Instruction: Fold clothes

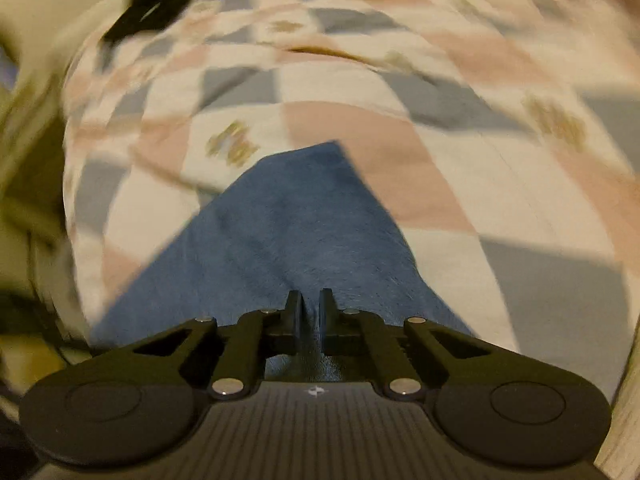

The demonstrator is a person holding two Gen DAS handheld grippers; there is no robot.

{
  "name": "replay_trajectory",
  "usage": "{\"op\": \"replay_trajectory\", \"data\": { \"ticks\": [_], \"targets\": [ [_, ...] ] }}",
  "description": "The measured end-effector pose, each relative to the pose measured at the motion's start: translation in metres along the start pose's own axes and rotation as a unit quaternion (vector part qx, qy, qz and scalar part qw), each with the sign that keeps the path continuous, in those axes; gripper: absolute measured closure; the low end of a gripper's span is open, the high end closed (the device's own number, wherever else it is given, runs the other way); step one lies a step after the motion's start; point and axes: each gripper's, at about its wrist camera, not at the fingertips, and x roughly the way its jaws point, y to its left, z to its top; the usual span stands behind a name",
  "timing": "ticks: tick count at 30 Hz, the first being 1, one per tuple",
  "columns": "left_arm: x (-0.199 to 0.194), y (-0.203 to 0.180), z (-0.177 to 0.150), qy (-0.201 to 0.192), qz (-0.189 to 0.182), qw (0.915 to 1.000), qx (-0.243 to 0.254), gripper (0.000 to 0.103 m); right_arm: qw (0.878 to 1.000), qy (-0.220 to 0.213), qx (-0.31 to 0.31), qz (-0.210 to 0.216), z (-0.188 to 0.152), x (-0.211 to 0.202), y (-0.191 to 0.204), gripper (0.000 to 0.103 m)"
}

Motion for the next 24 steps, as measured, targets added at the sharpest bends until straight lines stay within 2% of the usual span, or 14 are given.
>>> {"op": "replay_trajectory", "data": {
  "ticks": [1, 3, 4, 6, 8, 9, 10, 12, 14, 16, 17, 19, 21, 24],
  "targets": [
    [-0.005, 0.0, 0.001, -0.004, 0.003, 1.0, -0.005, 0.07, 1.0, -0.002, 0.008, 0.0, 0.005, -0.004, -0.001, 0.083],
    [-0.017, 0.009, -0.003, -0.016, 0.009, 0.9992, -0.036, 0.069, 0.999, -0.023, -0.026, -0.002, 0.012, -0.015, 0.009, 0.077],
    [-0.023, 0.017, -0.006, -0.023, 0.011, 0.9977, -0.062, 0.065, 0.999, -0.026, -0.033, 0.012, 0.02, -0.015, 0.011, 0.072],
    [-0.026, 0.035, -0.008, -0.028, 0.008, 0.9927, -0.117, 0.058, 0.998, -0.033, -0.038, 0.033, 0.037, -0.011, 0.014, 0.07],
    [-0.021, 0.056, -0.011, -0.023, -0.01, 0.9843, -0.175, 0.045, 0.998, -0.036, -0.045, 0.031, 0.058, 0.003, 0.018, 0.055],
    [-0.016, 0.066, -0.013, -0.018, -0.026, 0.9795, -0.199, 0.041, 0.998, -0.039, -0.048, 0.025, 0.07, 0.013, 0.02, 0.035],
    [-0.009, 0.075, -0.016, -0.015, -0.043, 0.974, -0.222, 0.038, 0.998, -0.038, -0.049, 0.024, 0.079, 0.022, 0.019, 0.022],
    [0.002, 0.086, -0.022, -0.017, -0.066, 0.9648, -0.254, 0.038, 0.998, -0.02, -0.042, 0.037, 0.098, 0.045, 0.014, 0.022],
    [0.011, 0.094, -0.026, -0.025, -0.087, 0.9556, -0.28, 0.04, 0.997, 0.03, -0.016, 0.073, 0.113, 0.073, 0.005, 0.022],
    [0.014, 0.097, -0.026, -0.036, -0.098, 0.9506, -0.292, 0.052, 0.992, 0.082, 0.009, 0.1, 0.12, 0.099, -0.001, 0.028],
    [0.016, 0.097, -0.025, -0.035, -0.092, 0.9519, -0.29, 0.056, 0.99, 0.097, 0.007, 0.099, 0.12, 0.108, -0.001, 0.03],
    [0.014, 0.092, -0.025, -0.034, -0.082, 0.9572, -0.275, 0.063, 0.99, 0.101, -0.006, 0.098, 0.118, 0.111, 0.003, 0.059],
    [0.008, 0.086, -0.027, -0.044, -0.071, 0.9614, -0.262, 0.07, 0.991, 0.097, -0.014, 0.094, 0.114, 0.11, 0.006, 0.068],
    [0.002, 0.084, -0.031, -0.059, -0.064, 0.961, -0.262, 0.074, 0.995, 0.069, -0.002, 0.067, 0.108, 0.095, 0.005, 0.072]
  ]
}}
